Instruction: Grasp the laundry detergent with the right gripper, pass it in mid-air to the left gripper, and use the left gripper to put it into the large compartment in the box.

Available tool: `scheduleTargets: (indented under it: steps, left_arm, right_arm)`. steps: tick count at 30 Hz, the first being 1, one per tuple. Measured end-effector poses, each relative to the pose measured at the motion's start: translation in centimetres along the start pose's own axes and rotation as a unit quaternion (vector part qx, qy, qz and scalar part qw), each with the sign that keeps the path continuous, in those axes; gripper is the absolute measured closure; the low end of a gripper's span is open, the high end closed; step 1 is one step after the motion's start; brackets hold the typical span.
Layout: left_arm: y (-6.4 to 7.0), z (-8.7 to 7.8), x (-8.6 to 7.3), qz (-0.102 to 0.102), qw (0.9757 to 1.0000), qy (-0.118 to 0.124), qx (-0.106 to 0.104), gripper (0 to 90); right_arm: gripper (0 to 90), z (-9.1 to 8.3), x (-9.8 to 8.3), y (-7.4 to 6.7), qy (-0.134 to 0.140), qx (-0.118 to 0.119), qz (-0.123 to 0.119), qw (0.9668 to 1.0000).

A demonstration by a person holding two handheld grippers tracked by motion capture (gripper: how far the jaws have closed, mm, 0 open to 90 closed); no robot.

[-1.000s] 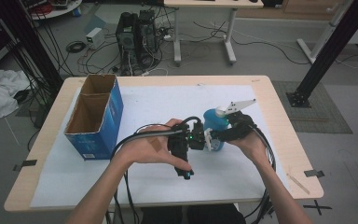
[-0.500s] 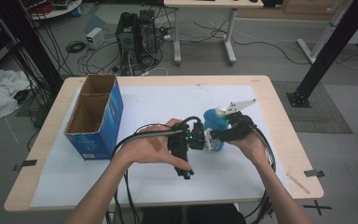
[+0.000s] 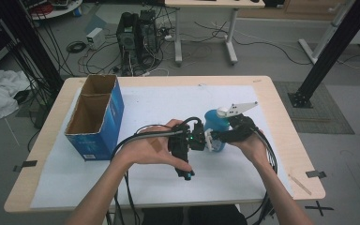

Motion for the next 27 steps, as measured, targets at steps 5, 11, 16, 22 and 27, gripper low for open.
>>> scheduleTargets:
  steps: [5, 11, 16, 22, 27]
  left_arm:
    - [0.01, 0.09, -0.04, -0.004, 1.0, 0.003, -0.001, 16.8]
    - [-0.06, 0.03, -0.14, -0.006, 1.0, 0.004, 0.0, 16.8]
    - [-0.11, -0.07, -0.29, -0.008, 1.0, 0.005, 0.0, 16.8]
    - [-0.41, -0.48, -0.47, -0.012, 0.9999, 0.004, 0.004, 16.8]
    - [-0.71, -0.78, -0.57, -0.015, 0.9999, 0.006, 0.006, 16.8]
  right_arm:
    - [45.3, -0.02, -0.01, 0.0, 0.001, 0.0, -0.004, 1.0]
    - [45.6, -0.04, -0.01, 0.09, 0.0, 0.004, -0.005, 1.0]
    - [45.7, -0.1, 0.0, 0.04, -0.003, 0.005, -0.008, 1.0]
    - [45.8, -0.23, 0.27, -0.09, -0.01, 0.004, -0.022, 0.9997]
    - [45.7, -0.62, 0.79, -0.15, -0.005, 0.013, -0.031, 0.9994]
Point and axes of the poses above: each handheld gripper's, and its own axes: z roughly forward along the jaws, x roughly out of its top, y roughly to its right, the point moved 6 cm from there along z, roughly forward along the jaws, and after that the axes turned 3 degrees about -x, right-handed, at the moved point
